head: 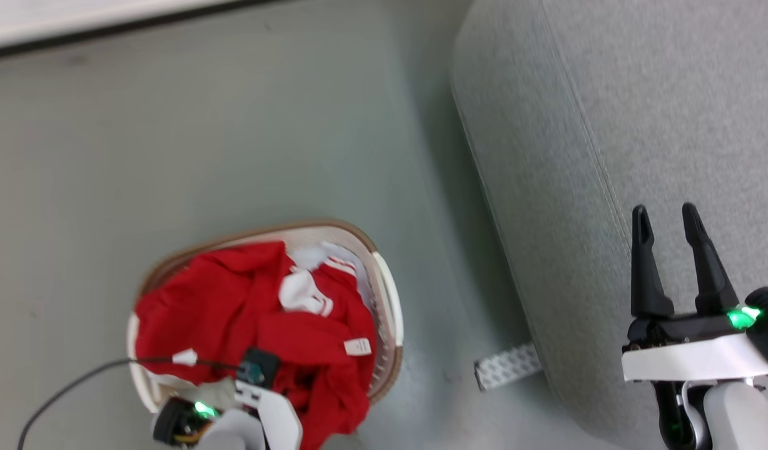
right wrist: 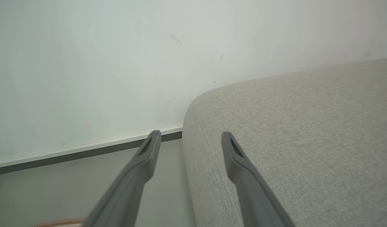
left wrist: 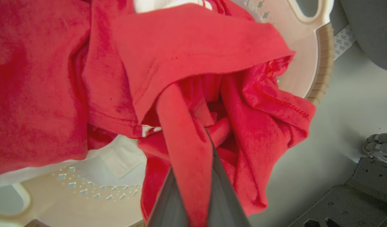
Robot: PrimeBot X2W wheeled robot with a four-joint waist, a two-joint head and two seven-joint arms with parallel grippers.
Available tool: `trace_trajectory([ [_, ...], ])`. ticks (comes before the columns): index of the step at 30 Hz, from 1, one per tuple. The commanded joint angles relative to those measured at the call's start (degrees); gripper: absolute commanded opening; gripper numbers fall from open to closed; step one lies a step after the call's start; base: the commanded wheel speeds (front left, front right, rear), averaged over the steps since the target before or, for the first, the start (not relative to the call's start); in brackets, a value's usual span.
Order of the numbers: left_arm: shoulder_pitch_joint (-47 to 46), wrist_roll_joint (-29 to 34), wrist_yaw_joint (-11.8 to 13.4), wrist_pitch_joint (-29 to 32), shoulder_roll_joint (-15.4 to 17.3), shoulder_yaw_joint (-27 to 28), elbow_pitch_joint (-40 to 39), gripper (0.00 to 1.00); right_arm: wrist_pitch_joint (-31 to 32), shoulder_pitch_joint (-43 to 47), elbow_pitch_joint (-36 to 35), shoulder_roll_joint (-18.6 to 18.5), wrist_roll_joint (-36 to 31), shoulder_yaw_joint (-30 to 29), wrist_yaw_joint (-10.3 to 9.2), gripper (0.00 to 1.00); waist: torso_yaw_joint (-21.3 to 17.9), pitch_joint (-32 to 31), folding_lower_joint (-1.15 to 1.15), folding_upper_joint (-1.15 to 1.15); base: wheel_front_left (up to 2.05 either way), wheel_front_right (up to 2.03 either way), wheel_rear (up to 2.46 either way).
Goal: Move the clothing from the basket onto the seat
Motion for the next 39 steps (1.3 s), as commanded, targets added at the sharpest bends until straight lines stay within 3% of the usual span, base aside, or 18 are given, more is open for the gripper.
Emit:
trace_trajectory([
  [1, 1.31, -0.84, -0.29, -0.27, -0.19, 0.02, -0.26, 0.0, -0.02, 0.94, 0.3, -0.09, -0.2, -0.29, -0.12, 1.0, 3.15, -4.58, 0.0, 0.0, 0.0, 0.0, 0.0],
  [6, 5.01, -4.31, -1.91, -1.81, -0.59, -0.6, -3.64, 0.0, -0.02, 3.35, 0.98, -0.12, -1.76, 0.28, -0.12, 1.0, 6.54, -10.81, 0.0, 0.0, 0.0, 0.0, 0.0],
  [12, 9.38, -11.59, -2.47, -0.59, -0.63, -4.22, -14.23, 0.0, -0.02, 6.18, 1.93, -0.62, -2.85, 0.36, -0.12, 1.0, 10.17, -16.94, 0.0, 0.0, 0.0, 0.0, 0.0],
  [21, 13.67, -16.36, 0.96, 3.83, -0.59, -6.1, -31.71, 0.0, -0.02, 9.78, 2.84, -1.64, -3.25, 1.24, -0.12, 1.0, 13.16, -24.33, 0.0, 0.0, 0.0, 0.0, 0.0],
  [32, 16.7, -17.48, 4.74, 11.23, 4.25, -4.21, -58.33, 0.0, -0.02, 12.43, 3.77, -1.59, -3.43, 2.62, -0.12, 1.0, 13.67, -29.42, 0.0, 0.0, 0.0, 0.0, 0.0],
  [39, 13.73, -17.1, 6.84, 13.35, 6.06, -1.78, -68.81, 0.0, -0.02, 12.56, 4.06, -1.51, -3.46, 3.5, -0.12, 1.0, 13.47, -30.19, 0.0, 0.0, 0.0, 0.0, 0.0],
])
